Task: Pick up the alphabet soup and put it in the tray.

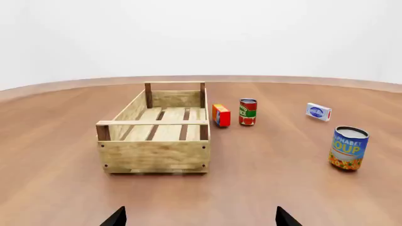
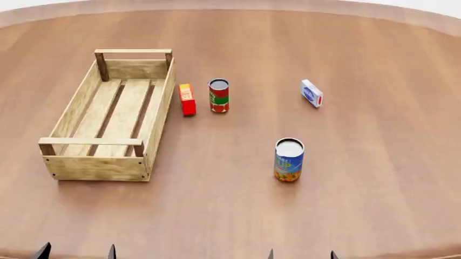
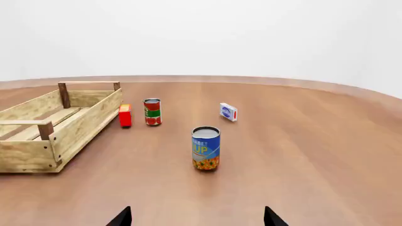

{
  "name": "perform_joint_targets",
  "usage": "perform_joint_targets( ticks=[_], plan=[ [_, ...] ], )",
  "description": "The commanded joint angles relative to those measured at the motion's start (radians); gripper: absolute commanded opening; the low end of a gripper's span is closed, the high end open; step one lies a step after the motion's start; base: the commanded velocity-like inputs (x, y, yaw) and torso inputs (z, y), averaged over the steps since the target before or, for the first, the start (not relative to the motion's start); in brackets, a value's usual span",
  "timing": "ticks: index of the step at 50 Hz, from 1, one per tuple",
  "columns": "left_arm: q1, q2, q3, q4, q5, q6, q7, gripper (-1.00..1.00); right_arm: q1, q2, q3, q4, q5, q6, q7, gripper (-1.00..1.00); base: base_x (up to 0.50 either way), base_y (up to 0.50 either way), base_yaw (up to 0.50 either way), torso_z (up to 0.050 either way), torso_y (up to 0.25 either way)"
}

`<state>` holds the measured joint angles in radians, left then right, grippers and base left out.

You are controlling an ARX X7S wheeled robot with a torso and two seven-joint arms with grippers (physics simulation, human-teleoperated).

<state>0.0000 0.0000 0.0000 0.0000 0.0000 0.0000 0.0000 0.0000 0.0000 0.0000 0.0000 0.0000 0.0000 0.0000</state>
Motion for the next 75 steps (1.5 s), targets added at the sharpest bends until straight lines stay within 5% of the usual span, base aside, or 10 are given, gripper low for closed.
perform_joint_targets(
  ticks=[1, 42, 75],
  plan=[
    [-0.005, -0.015, 0.016, -0.008, -0.016, -0.004, -0.022, 1.0, 0.004, 0.014, -0.016, 0.0, 0.023, 0.003, 0.023, 1.0, 0.0, 0.0, 0.0, 0.0, 0.0],
    [-0.014, -0.086, 0.101, -0.009, -0.108, -0.023, -0.086, 1.0, 0.017, 0.09, -0.13, 0.026, 0.039, -0.038, 0.104, 1.0, 0.36, 0.36, 0.0, 0.0, 0.0],
    [-0.019, -0.116, 0.141, -0.018, -0.148, -0.022, -0.115, 1.0, 0.027, 0.12, -0.17, 0.04, 0.07, -0.033, 0.141, 1.0, 0.5, 0.11, 0.0, 0.0, 0.0]
  ],
)
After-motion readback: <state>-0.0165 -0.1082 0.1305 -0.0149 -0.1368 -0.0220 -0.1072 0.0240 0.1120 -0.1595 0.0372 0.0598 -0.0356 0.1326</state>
